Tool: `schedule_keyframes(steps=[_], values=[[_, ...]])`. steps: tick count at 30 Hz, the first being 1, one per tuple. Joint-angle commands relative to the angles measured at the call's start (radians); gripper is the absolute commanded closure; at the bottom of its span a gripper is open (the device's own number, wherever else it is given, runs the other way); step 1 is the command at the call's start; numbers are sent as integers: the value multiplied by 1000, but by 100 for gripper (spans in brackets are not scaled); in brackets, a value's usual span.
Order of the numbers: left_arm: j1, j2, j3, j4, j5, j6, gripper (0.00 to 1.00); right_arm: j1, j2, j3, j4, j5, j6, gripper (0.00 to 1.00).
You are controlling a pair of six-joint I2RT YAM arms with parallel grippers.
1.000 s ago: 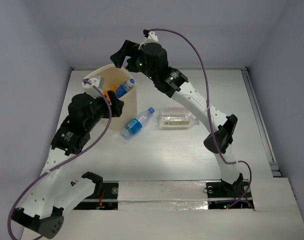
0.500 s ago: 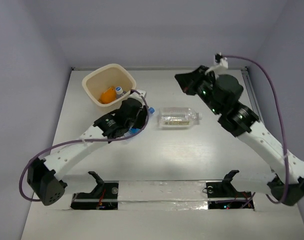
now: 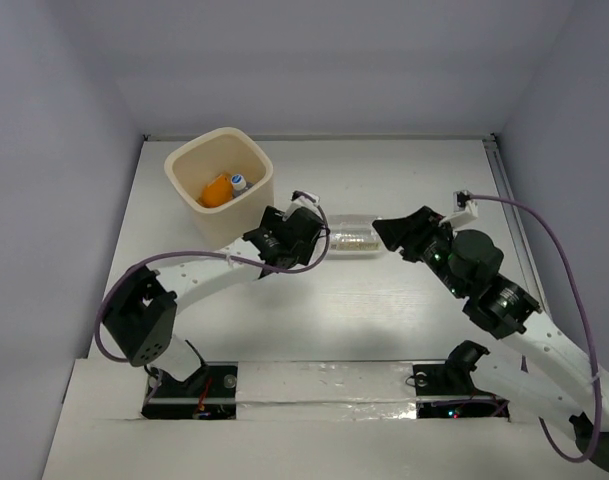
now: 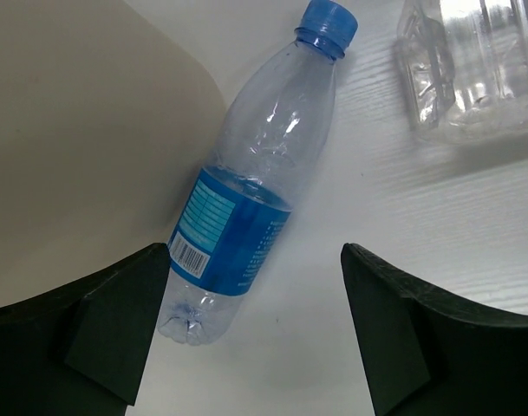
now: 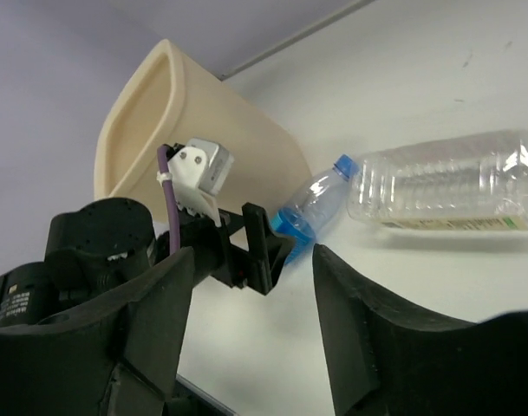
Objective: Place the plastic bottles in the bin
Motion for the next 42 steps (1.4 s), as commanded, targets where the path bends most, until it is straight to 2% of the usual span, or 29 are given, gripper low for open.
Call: schedule_keyframes(steps=[1, 3, 6, 16, 20, 22, 26, 30, 34, 37, 40, 42], values=[[1, 27, -19, 60, -65, 11, 21, -6, -66, -52, 2, 56, 88, 32], [1, 64, -22, 70, -62, 17, 20, -6, -99, -77, -28, 87, 104, 22], [1, 108, -11, 76, -77, 22, 20, -15, -123, -91, -70, 113, 111, 15], [35, 202, 13, 97, -149, 20, 19, -15, -157, -189, -70, 95, 175, 12], [59, 221, 6, 100, -152, 9, 20, -35, -107, -229, -100, 125, 242, 8], [59, 227, 3, 107, -142, 17, 20, -47, -82, -230, -125, 141, 296, 2], [59, 239, 3, 123, -109, 28, 21, -122, 16, -235, -99, 81, 336, 0], [59, 237, -5, 133, -68, 17, 30, -164, 146, -232, -18, 7, 359, 0], [59, 205, -23, 133, -19, 3, 49, -164, 274, -155, 22, -22, 364, 0], [59, 158, -36, 125, 9, -9, 59, -164, 375, -101, 33, -26, 387, 0], [59, 100, -39, 111, 35, -23, 65, -173, 475, -55, 19, -28, 405, 0], [59, 51, -39, 99, 50, -32, 66, -182, 527, -37, 18, -26, 405, 0]])
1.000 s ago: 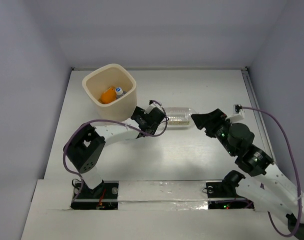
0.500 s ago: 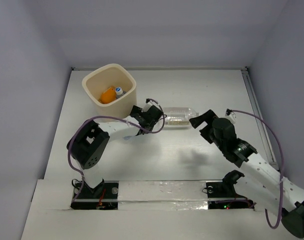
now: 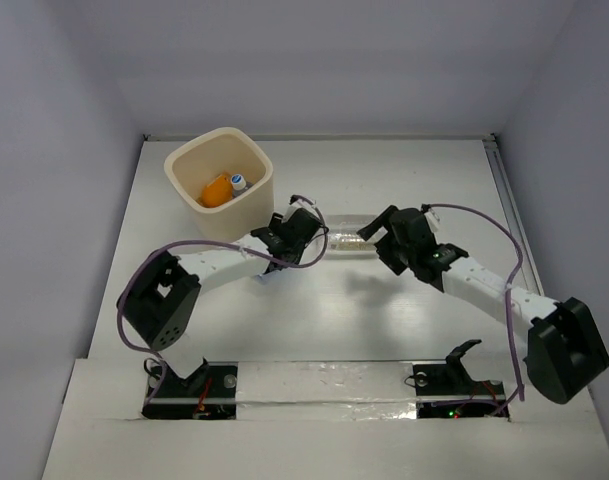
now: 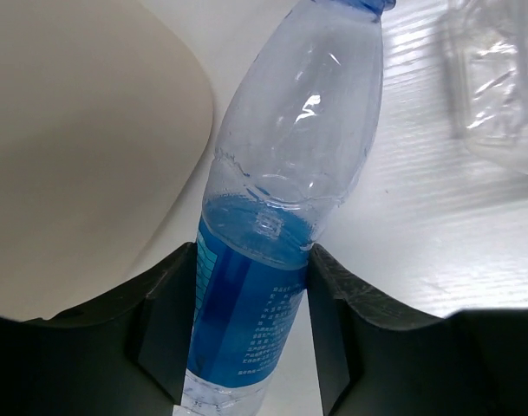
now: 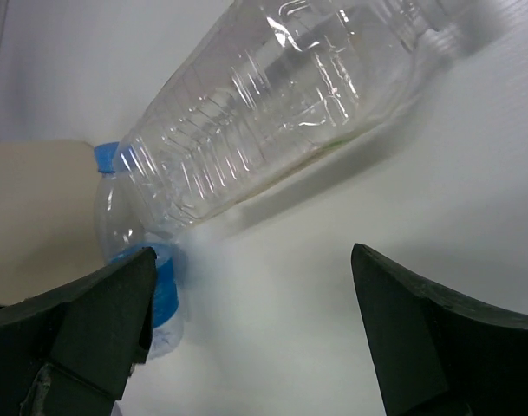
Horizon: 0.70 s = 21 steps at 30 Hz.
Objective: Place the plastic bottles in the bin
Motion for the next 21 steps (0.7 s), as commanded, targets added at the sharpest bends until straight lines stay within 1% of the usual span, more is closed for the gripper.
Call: schedule_keyframes(steps=[1, 5, 6, 8, 11, 12, 13, 14, 16, 17, 18, 19, 20, 21], values=[[0, -124, -4, -17, 48, -34, 67, -26, 61, 60, 40, 0, 28, 0], [0, -206, 9, -54, 71, -51, 68, -111, 124, 66, 49, 17, -20, 2], [0, -223, 14, -65, 79, -54, 68, -133, 133, 66, 71, 14, -38, 4], [0, -280, 25, -75, 104, -65, 68, -197, 159, 61, 156, -21, -129, 6], [0, -338, 57, -101, 114, -82, 69, -257, 194, 107, 203, -33, -253, 10], [0, -360, 69, -121, 119, -85, 69, -268, 210, 127, 262, -68, -287, 11], [-9, -368, 97, -131, 120, -85, 69, -280, 236, 150, 288, -113, -355, 11], [-9, -374, 112, -137, 122, -85, 69, -305, 309, 226, 299, -210, -383, 12], [-9, -386, 167, -167, 122, -86, 69, -305, 387, 323, 276, -280, -441, 13], [-9, -388, 189, -180, 124, -85, 69, -305, 465, 430, 226, -329, -455, 13], [-9, -391, 210, -199, 125, -83, 69, -305, 501, 481, 176, -339, -465, 12], [-9, -397, 257, -209, 125, -82, 69, -305, 529, 481, 145, -339, -466, 12], [-9, -398, 284, -220, 125, -80, 69, -305, 549, 556, 102, -339, -468, 11], [-9, -404, 307, -236, 122, -74, 69, -305, 561, 592, 83, -319, -468, 11]])
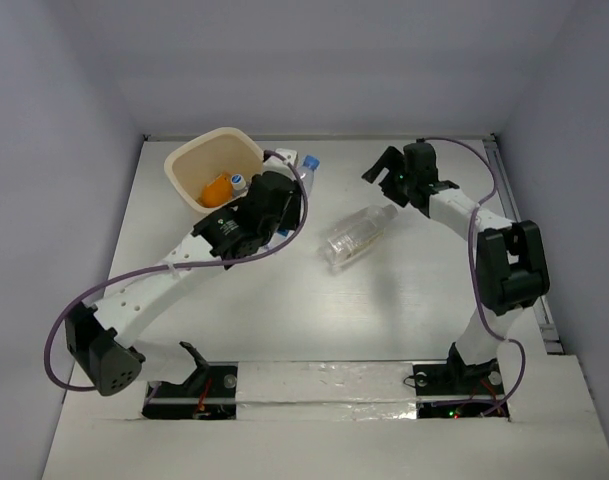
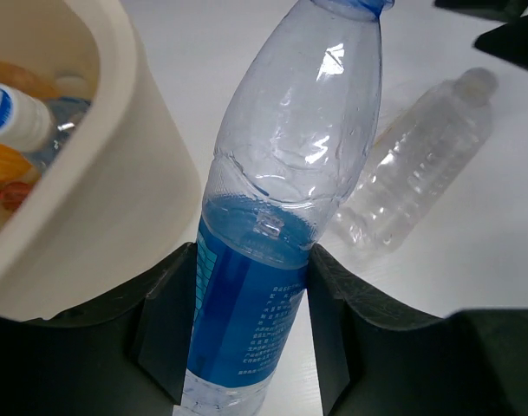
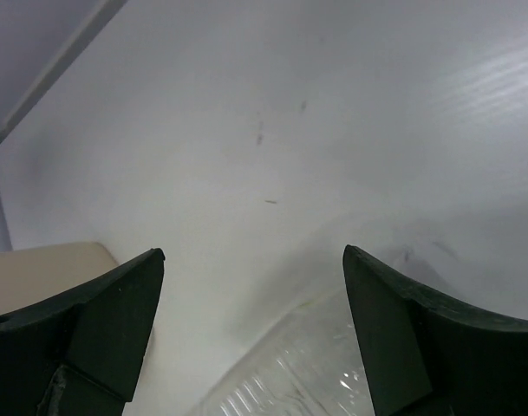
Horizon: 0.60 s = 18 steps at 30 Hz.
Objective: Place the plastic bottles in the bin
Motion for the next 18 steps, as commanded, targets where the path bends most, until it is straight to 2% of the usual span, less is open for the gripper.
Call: schedule_keyframes(steps=[1, 4, 8, 11, 12, 13, 14, 15, 16, 18], values=[[-6, -51, 144, -53, -4, 0, 69, 1, 13, 110, -76, -48, -77, 10], [-6, -55, 239, -78, -8, 18, 69, 1, -57, 53, 7, -70, -103, 9], [31, -11, 391, -107, -5, 69, 69, 1, -140, 59, -99, -16, -127, 10], [132, 15, 473, -103, 33, 118, 70, 1, -256, -28, -149, -5, -155, 26], [170, 21, 486, -87, 56, 127, 70, 1, -281, -48, -175, -27, -166, 49], [248, 24, 514, -81, 98, 134, 70, 12, -301, -60, -207, -19, -190, 52], [282, 30, 528, -76, 113, 147, 70, 32, -333, -73, -267, -7, -204, 52], [314, 37, 540, -66, 123, 155, 71, 32, -343, -80, -289, -16, -216, 46], [343, 50, 552, -60, 140, 161, 71, 48, -349, -87, -313, -22, -232, 28], [413, 63, 571, -26, 148, 180, 71, 67, -355, -100, -376, -4, -235, 7]])
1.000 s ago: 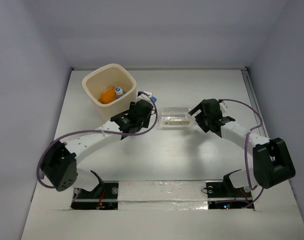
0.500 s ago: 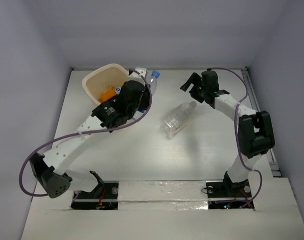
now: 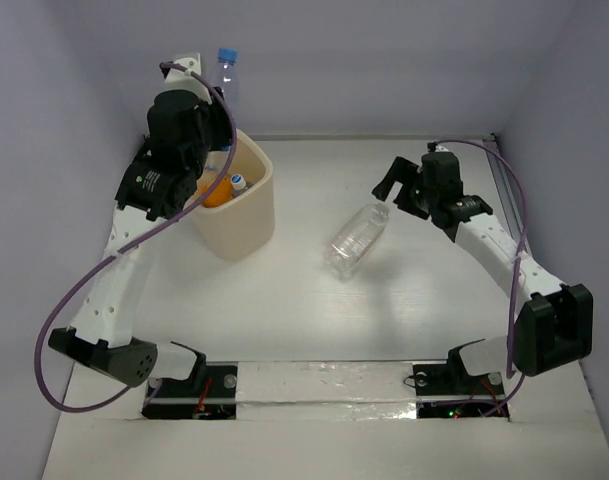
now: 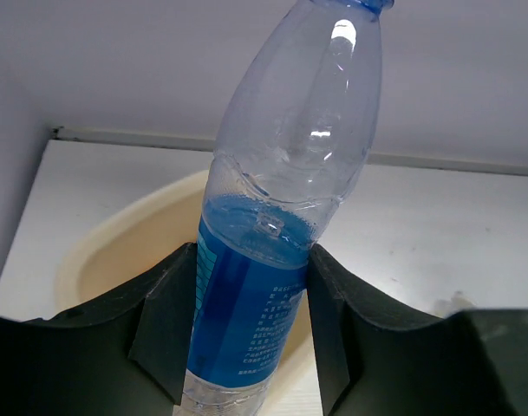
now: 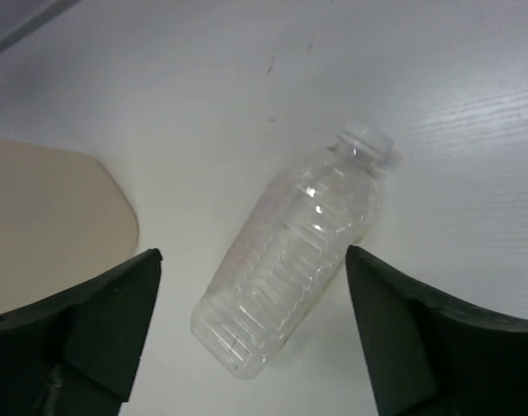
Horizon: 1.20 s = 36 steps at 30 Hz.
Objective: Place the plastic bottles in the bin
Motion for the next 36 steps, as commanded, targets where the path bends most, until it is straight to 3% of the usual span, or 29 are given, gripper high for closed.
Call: schedule_keyframes(steps=[1, 6, 13, 15, 16, 20, 29, 36], values=[[74, 32, 54, 70, 62, 52, 71, 47, 0, -37, -144, 18, -59, 0], [153, 49, 3, 238, 47, 34, 71, 66, 32, -13, -196, 60, -49, 0], [173, 38, -181, 414, 45, -12, 66, 84, 155, 70, -225, 100, -33, 0], [173, 29, -224, 432, 51, -23, 50, 109, 193, 108, -233, 106, -21, 0], [173, 18, -236, 437, 53, -24, 34, 127, 204, 119, -234, 104, -15, 0], [173, -6, -272, 424, 61, -26, 15, 159, 253, 156, -236, 124, 20, 0], [173, -112, -371, 420, 188, -72, 15, 168, 389, 217, -285, 212, 51, 0], [173, -149, -364, 401, 237, -78, 16, 168, 491, 311, -346, 239, -9, 0]])
